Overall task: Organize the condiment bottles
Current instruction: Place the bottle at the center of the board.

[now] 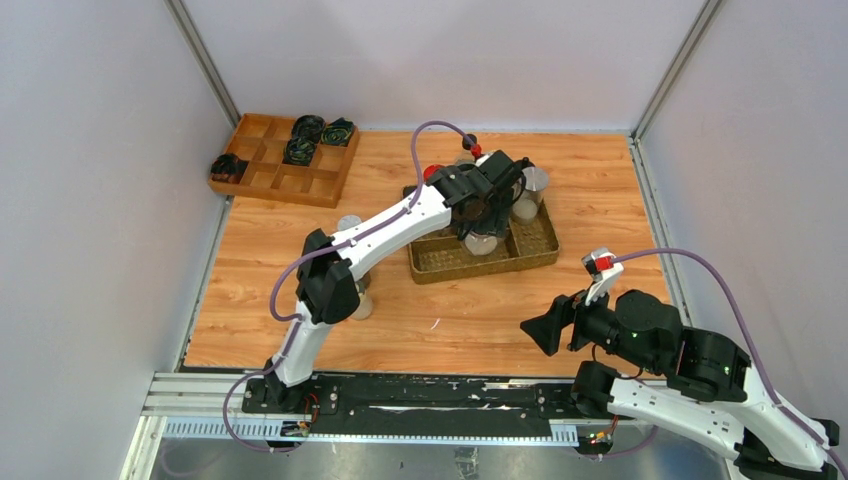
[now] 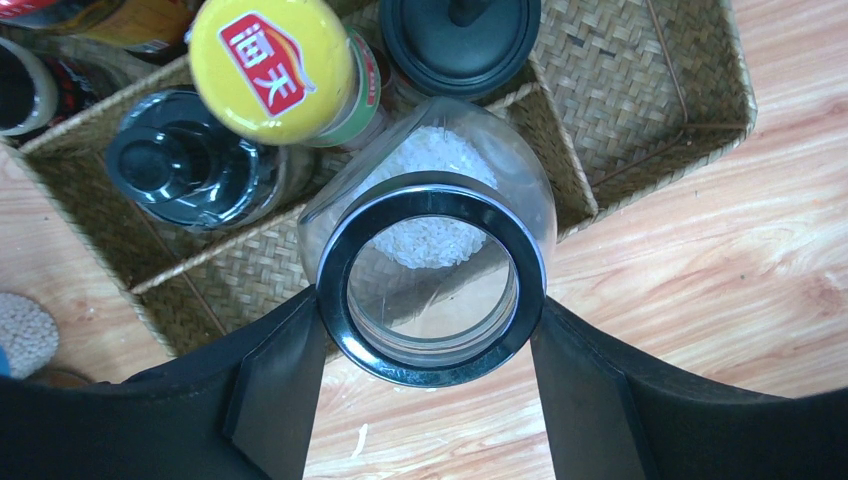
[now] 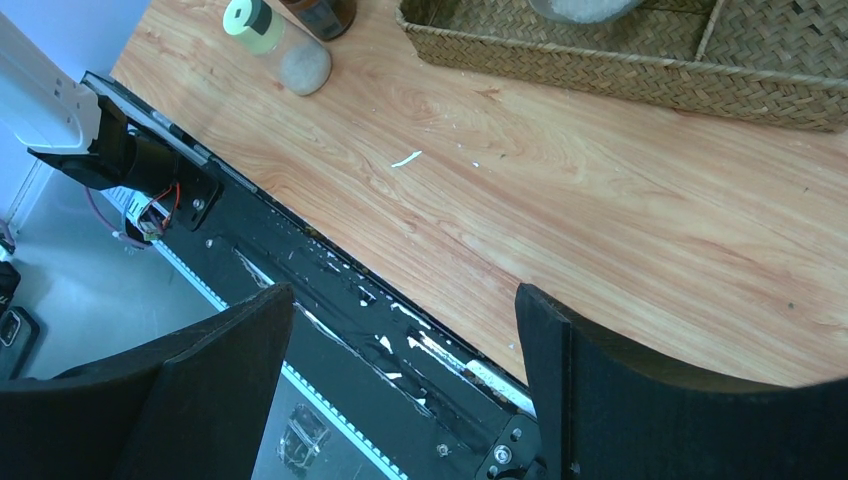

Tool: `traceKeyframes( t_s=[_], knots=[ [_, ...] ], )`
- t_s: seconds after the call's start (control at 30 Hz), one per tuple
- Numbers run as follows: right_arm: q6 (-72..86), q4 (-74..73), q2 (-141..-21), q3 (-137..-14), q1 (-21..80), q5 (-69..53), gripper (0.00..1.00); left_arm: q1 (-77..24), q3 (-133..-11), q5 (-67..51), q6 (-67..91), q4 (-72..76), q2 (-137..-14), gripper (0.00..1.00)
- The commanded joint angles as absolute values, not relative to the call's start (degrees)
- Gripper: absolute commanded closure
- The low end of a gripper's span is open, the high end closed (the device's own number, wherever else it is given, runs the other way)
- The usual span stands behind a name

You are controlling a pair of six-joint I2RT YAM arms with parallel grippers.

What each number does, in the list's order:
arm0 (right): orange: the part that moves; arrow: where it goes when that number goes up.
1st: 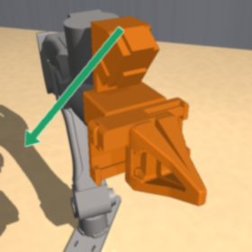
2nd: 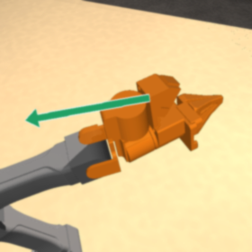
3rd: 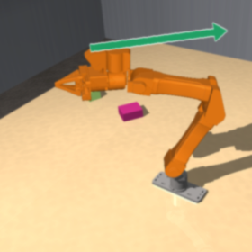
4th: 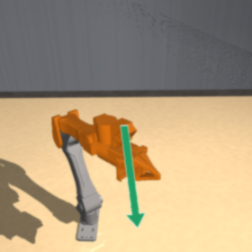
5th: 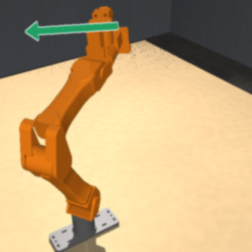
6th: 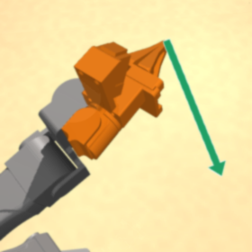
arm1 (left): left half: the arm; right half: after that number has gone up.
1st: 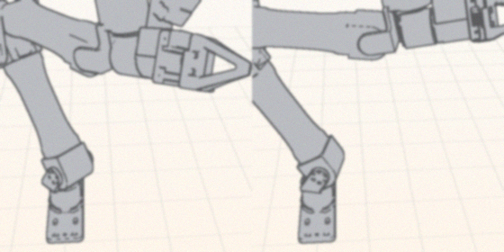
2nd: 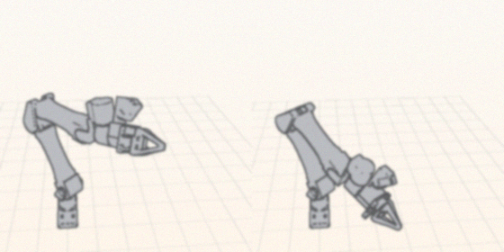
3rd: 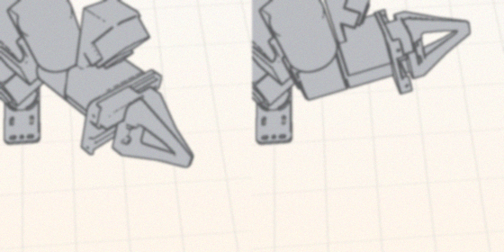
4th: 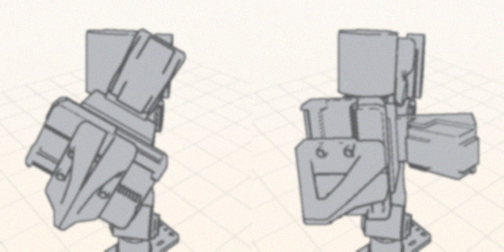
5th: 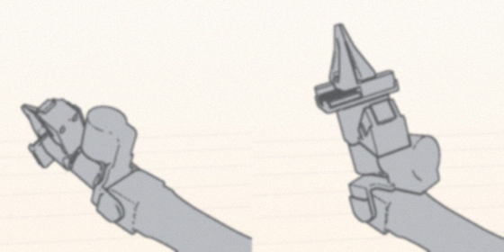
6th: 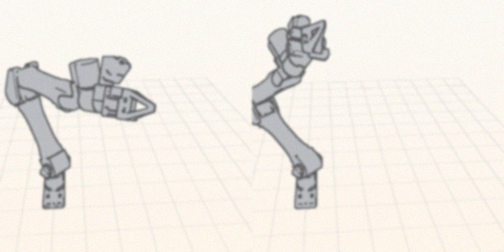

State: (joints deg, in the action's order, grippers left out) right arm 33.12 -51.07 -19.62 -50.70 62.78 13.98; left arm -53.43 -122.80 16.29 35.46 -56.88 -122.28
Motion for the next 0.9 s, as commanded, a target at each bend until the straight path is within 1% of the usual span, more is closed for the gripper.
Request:
traceKeyframes(
  t_s=[0.0, 0.47, 0.87],
  knots=[
    [32.67, -51.27, -20.50, -49.86, 63.63, 14.76, 0.13, -54.06, -124.29, 14.55, 35.10, -56.22, -122.98, 0.52],
    [32.45, -50.80, -20.93, -49.38, 63.63, 14.78, 0.13, -55.20, -121.37, 12.77, 36.02, -56.04, -124.48, 0.52],
    [32.19, -50.89, -21.03, -49.64, 63.64, 14.95, 0.13, -55.22, -123.67, 11.88, 35.68, -56.10, -127.37, 0.51]
  ],
)
